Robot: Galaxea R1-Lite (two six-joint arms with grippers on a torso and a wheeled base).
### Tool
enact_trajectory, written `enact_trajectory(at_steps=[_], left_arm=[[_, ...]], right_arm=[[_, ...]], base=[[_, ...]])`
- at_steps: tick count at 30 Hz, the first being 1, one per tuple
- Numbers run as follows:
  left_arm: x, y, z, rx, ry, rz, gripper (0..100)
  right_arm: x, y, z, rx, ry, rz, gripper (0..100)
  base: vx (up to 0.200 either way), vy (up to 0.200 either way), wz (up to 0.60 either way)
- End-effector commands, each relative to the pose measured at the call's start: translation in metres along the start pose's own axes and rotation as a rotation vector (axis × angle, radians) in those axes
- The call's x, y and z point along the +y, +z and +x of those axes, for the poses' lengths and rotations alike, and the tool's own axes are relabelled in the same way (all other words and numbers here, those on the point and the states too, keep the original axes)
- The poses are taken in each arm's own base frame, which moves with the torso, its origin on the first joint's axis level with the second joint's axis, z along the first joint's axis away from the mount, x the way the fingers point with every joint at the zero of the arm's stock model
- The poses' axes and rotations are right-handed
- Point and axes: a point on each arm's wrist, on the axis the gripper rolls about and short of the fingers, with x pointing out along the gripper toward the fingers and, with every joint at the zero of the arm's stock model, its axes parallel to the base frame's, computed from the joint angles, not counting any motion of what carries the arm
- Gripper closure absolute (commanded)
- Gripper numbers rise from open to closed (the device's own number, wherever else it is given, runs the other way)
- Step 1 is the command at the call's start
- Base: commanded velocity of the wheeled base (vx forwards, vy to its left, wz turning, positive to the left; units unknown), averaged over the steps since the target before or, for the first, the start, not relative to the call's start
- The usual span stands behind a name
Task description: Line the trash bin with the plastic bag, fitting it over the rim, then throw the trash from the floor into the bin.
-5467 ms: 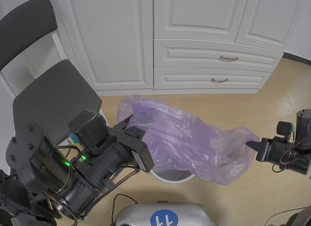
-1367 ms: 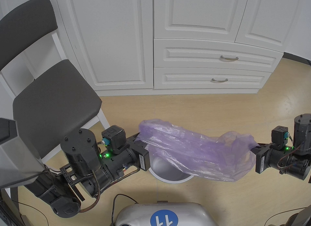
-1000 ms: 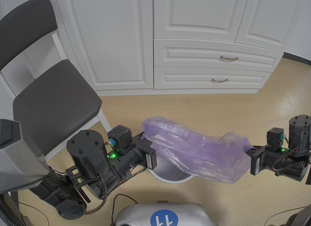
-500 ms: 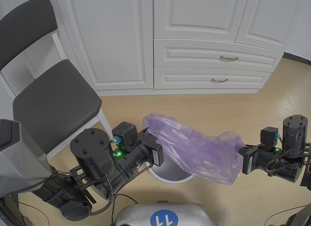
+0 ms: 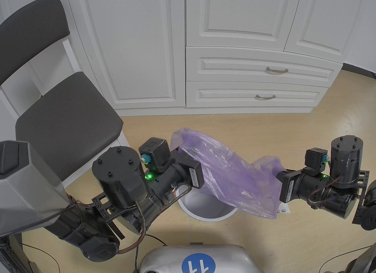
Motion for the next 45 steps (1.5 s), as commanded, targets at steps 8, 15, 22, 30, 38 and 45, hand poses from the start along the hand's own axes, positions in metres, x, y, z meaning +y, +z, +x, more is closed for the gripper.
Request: enact_trajectory(at_steps=[8,15,22,30,38,45], left_arm=[[-0.001,-0.017,0.031,0.026,0.081,-0.154,100],[0.001,-0.046,0.045,0.144,0.123,-0.224,100],[0.014,-0.079,0.063,0.191,0.168,-0.237,100],[0.044,-0.099,0.080,0.201,0.245,-0.273,100],[0.054,-0.106,0.091,0.186,0.269,-0.312,100],[0.065,-0.108,0.089,0.226,0.301,-0.294,100]], right_arm=[[0.009,-0.019,0.047,0.038,0.002,0.144,100],[0.011,-0.022,0.054,0.016,0.016,0.172,100],[0.012,-0.036,0.071,0.083,0.037,0.203,100],[0.005,-0.047,0.099,0.082,0.059,0.319,100],[-0.001,-0.064,0.119,0.079,0.047,0.327,100],[0.002,-0.063,0.128,0.054,0.060,0.382,100]], base=[[0.000,0.000,0.00],[0.000,0.000,0.00],[0.000,0.000,0.00],[0.000,0.000,0.00],[0.000,0.000,0.00],[0.000,0.000,0.00]])
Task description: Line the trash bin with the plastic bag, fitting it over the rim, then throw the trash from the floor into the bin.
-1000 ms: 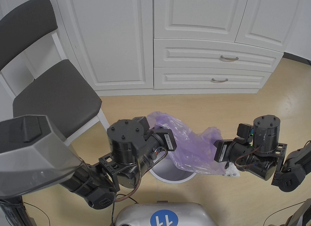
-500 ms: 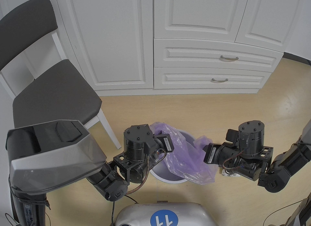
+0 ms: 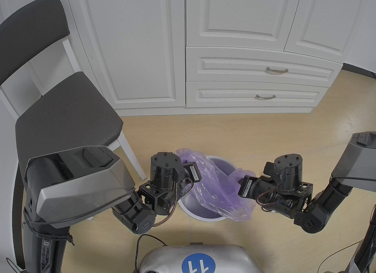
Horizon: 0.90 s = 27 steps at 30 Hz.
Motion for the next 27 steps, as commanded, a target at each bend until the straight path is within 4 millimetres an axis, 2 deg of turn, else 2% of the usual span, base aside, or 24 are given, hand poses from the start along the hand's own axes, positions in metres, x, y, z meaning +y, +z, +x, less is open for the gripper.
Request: enact_trajectory(at_steps=[1,16,22,27], left_arm=[[0.010,0.000,0.003,0.021,0.026,0.009,100],[0.029,-0.004,0.004,0.077,0.070,0.030,100],[0.035,-0.005,-0.001,0.090,0.073,0.059,100],[0.035,-0.006,0.002,0.085,0.065,0.054,100]], right_arm=[[0.000,-0.006,0.008,0.018,-0.002,0.013,100],[0.004,-0.039,0.025,0.112,0.012,0.032,100],[0.002,-0.032,0.030,0.095,0.046,0.076,100],[-0.008,-0.025,0.037,0.070,0.021,0.092,100]], base=[[0.000,0.000,0.00],[0.000,0.000,0.00],[0.000,0.000,0.00],[0.000,0.000,0.00]])
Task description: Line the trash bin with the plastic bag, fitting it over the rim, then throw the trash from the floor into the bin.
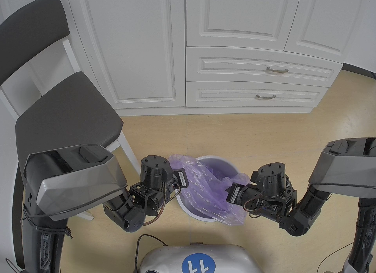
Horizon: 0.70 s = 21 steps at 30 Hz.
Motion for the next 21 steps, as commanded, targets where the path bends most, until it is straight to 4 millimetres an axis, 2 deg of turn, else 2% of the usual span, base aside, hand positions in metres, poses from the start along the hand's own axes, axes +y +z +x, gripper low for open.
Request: enact_trajectory(at_steps=[1,4,7,10,13,16,17,18,21], left_arm=[[0.000,-0.003,0.005,-0.007,-0.004,-0.009,100],[0.002,-0.012,0.012,-0.004,-0.002,-0.008,100],[0.005,-0.011,0.011,-0.018,-0.003,-0.014,100],[0.011,-0.009,0.005,-0.016,0.010,-0.015,100],[0.015,-0.008,-0.004,-0.018,0.012,-0.018,100],[0.020,-0.011,-0.011,-0.052,0.001,-0.027,100],[0.020,-0.011,-0.011,-0.052,0.001,-0.027,100],[0.020,-0.009,-0.012,-0.071,-0.009,-0.027,100],[0.018,-0.008,-0.012,-0.077,-0.017,-0.030,100]], right_arm=[[-0.010,0.006,0.007,-0.017,-0.025,0.015,100],[-0.012,0.008,0.010,-0.025,-0.023,0.039,100],[-0.004,0.008,0.006,-0.023,0.021,0.066,100],[0.012,0.001,0.003,0.020,0.095,0.053,100],[0.015,-0.002,0.006,0.042,0.123,0.048,100],[0.013,-0.003,0.025,0.071,0.168,0.051,100],[0.013,-0.003,0.025,0.071,0.168,0.051,100],[0.012,-0.001,0.036,0.076,0.179,0.053,100],[0.007,0.000,0.045,0.085,0.167,0.059,100]], base=[[0.000,0.000,0.00],[0.000,0.000,0.00],[0.000,0.000,0.00],[0.000,0.000,0.00],[0.000,0.000,0.00],[0.000,0.000,0.00],[0.000,0.000,0.00],[0.000,0.000,0.00],[0.000,0.000,0.00]])
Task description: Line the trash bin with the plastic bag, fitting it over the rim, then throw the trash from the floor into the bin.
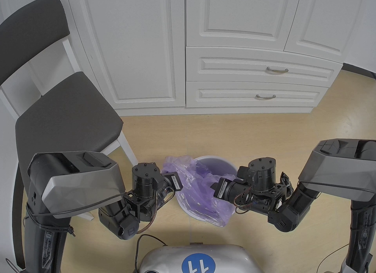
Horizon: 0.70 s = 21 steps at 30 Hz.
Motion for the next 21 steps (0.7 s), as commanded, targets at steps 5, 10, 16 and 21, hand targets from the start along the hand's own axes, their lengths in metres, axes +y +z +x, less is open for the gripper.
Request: enact_trajectory(at_steps=[5,10,16,21], left_arm=[[-0.005,-0.019,0.011,0.010,-0.024,0.005,100],[-0.017,-0.030,0.043,0.003,-0.044,0.002,100],[-0.042,-0.021,0.055,-0.035,-0.100,-0.009,100],[-0.059,-0.019,0.061,-0.030,-0.128,-0.037,100]], right_arm=[[-0.030,0.015,0.020,-0.003,-0.065,0.033,100],[-0.034,0.044,-0.001,-0.068,-0.094,0.023,100],[-0.026,0.074,-0.032,-0.103,-0.145,-0.102,100],[-0.038,0.099,-0.051,-0.140,-0.218,-0.190,100]], base=[[0.000,0.000,0.00],[0.000,0.000,0.00],[0.000,0.000,0.00],[0.000,0.000,0.00]])
